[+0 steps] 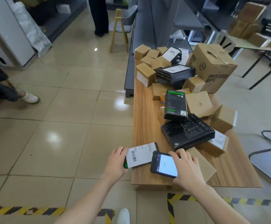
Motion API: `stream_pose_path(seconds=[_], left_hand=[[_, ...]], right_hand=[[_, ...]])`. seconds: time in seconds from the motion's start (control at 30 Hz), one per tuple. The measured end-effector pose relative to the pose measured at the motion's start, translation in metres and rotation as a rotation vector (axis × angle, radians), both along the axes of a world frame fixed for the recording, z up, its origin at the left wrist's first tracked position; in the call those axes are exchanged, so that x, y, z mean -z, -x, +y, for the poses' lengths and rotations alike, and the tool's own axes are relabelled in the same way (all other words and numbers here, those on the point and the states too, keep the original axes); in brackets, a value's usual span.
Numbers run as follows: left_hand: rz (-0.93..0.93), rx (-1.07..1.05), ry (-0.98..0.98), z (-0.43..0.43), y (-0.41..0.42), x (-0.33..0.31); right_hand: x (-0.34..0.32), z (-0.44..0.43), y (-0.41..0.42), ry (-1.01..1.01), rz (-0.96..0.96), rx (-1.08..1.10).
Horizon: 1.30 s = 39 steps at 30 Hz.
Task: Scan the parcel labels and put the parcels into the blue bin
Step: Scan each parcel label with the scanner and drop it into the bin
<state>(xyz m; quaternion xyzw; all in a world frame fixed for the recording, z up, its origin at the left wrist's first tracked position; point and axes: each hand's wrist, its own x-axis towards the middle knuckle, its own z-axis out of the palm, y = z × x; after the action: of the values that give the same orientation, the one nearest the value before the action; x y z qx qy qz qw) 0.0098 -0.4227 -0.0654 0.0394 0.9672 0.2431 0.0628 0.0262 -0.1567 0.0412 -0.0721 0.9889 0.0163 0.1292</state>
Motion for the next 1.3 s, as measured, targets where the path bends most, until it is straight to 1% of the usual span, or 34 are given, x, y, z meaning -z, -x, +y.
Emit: stream_pose_path(seconds=[0.17,0.37,0.57,0.67,0.77,0.87,0.97,1.03,1.13,1.3], left_hand=[[0.021,0.074,-0.007,-0.033,-0.005,-0.011],[0.058,0.042,0.001,-0.048,-0.024,-0.020],[0.069,-0.057,0.017,-0.050,-0.056,-0.032],[0.098,-0.149,0.002,-0.045,-0.087,-0.038],[0.119,-0.256,-0.015,-0.036,-0.127,-0.042],[0.128,-0.414,-0.028,-0.028,-0.179,-0.042],[0.074,-0.627,-0.065,-0.024,-0.250,-0.034],[0.038,-0.813,-0.128,-0.026,-0.304,-0.026],[0.015,-1.108,-0.157,-0.032,-0.386,-0.020],[-0.069,-1.569,-0.198,-0.040,-0.508,-0.018]], right_hand=[[-0.009,-0.022,0.014,-0.103,0.040,-0.138],[-0.013,-0.036,0.017,-0.149,0.072,-0.255],[-0.017,-0.033,0.009,-0.154,0.108,-0.347],[-0.021,-0.026,-0.002,-0.164,0.132,-0.418],[-0.022,-0.020,-0.017,-0.105,0.163,-0.461],[-0.018,-0.025,-0.036,0.004,0.092,-0.484],[-0.007,-0.043,-0.062,0.087,-0.007,-0.553],[0.003,-0.059,-0.082,0.124,-0.083,-0.622],[0.014,-0.088,-0.111,0.161,-0.187,-0.737],[0.017,-0.152,-0.153,0.187,-0.276,-0.903]])
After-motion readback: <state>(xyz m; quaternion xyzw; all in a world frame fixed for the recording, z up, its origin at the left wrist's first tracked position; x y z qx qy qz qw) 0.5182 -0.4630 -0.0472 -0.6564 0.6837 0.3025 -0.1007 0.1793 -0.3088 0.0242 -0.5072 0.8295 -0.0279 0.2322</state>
